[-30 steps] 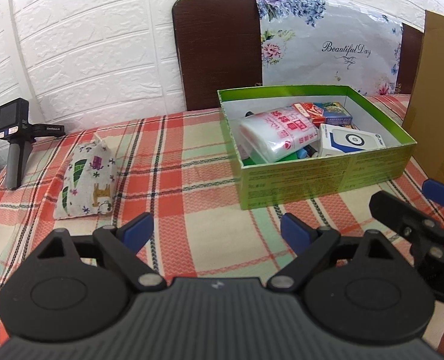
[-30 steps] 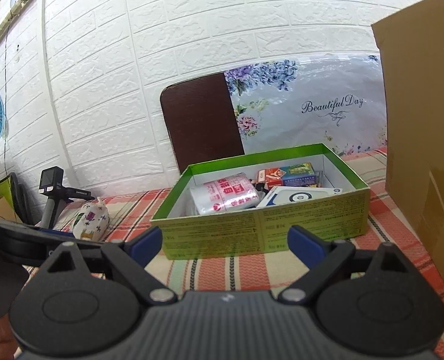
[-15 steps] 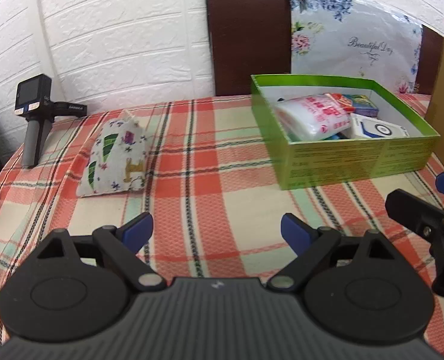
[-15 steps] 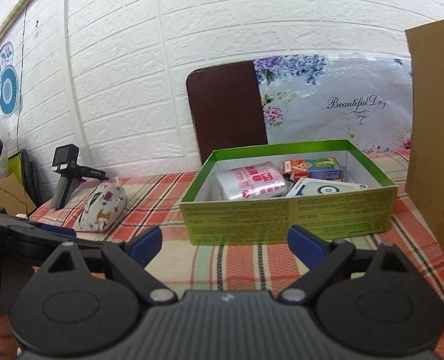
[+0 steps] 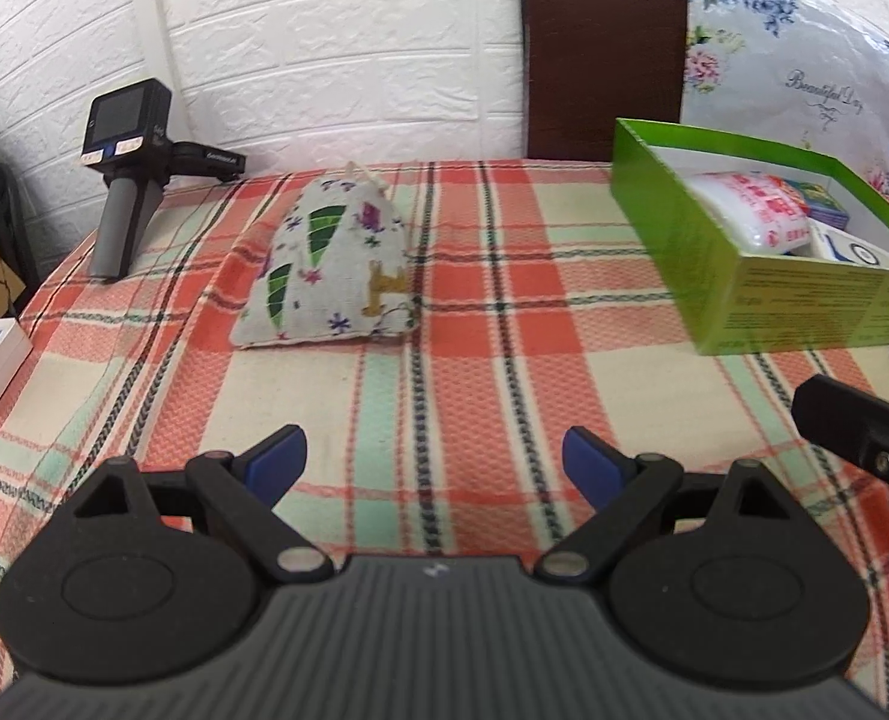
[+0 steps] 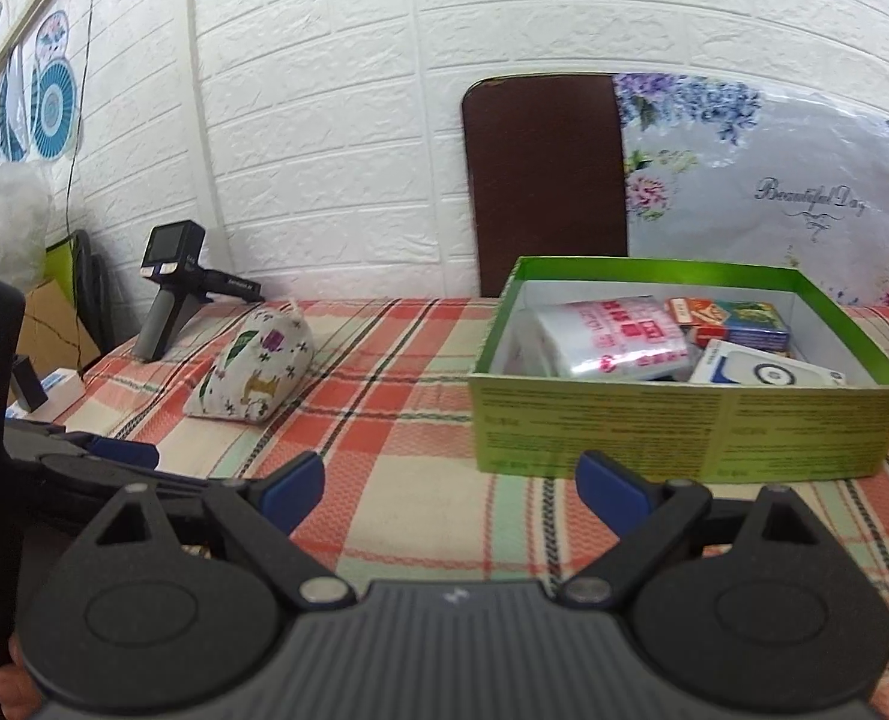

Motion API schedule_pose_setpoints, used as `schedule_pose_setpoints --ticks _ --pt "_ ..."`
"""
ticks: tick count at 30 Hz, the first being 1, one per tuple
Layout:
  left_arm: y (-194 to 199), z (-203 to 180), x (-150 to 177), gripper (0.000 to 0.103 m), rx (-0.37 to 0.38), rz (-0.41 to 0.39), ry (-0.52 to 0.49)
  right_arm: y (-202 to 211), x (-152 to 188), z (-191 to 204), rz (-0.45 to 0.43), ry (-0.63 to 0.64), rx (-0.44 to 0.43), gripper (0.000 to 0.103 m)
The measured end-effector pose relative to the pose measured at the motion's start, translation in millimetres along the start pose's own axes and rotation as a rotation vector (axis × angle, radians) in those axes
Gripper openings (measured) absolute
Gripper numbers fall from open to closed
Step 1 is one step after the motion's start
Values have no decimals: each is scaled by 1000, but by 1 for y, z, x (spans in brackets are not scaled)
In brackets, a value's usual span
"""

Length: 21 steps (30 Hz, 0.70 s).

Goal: Organize objects
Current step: 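Move the left gripper toward the white floral drawstring pouch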

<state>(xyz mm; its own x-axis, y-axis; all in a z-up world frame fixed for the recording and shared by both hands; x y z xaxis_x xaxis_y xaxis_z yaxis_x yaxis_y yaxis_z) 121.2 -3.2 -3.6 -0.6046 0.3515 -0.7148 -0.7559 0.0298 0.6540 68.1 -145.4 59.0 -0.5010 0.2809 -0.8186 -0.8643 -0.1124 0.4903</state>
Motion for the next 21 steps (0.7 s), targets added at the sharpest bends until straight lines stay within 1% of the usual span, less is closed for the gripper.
schedule_pose_setpoints --ticks 6,9,12,13,16,17,19,21 --pt "-15 29 12 94 -34 19 30 -22 6 30 44 64 -33 94" --pt "-23 54 19 94 -90 19 49 -36 11 48 75 88 -60 94" --pt "-32 92 29 94 -173 27 116 -54 15 67 110 112 -90 94" --pt "-35 105 34 94 -216 29 137 -61 16 74 122 115 -101 94" --pt "-38 137 48 96 -401 2 147 -83 12 96 137 121 -134 95" --pt "-38 145 53 96 -434 -7 171 -91 8 104 135 124 -145 95" --pt "-35 158 61 96 -371 -46 286 -109 0 122 128 115 -168 97" --pt "-32 163 64 96 -377 -73 330 -131 -8 138 128 90 -193 101"
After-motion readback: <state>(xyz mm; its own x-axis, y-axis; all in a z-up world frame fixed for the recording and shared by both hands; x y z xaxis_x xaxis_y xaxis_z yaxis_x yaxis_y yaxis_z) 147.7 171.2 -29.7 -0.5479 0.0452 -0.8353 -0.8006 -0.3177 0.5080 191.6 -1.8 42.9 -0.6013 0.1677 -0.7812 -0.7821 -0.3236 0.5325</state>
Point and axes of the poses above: each gripper's, at about its wrist camera, not at the fingertips, and y roughly against the way its jaws point, z to its left, x to its underside, the point moved 6 cm from there along -y, roughly the way its jaws point, and after that the axes turned 13 degrees about -y, right-handed, at the moved point
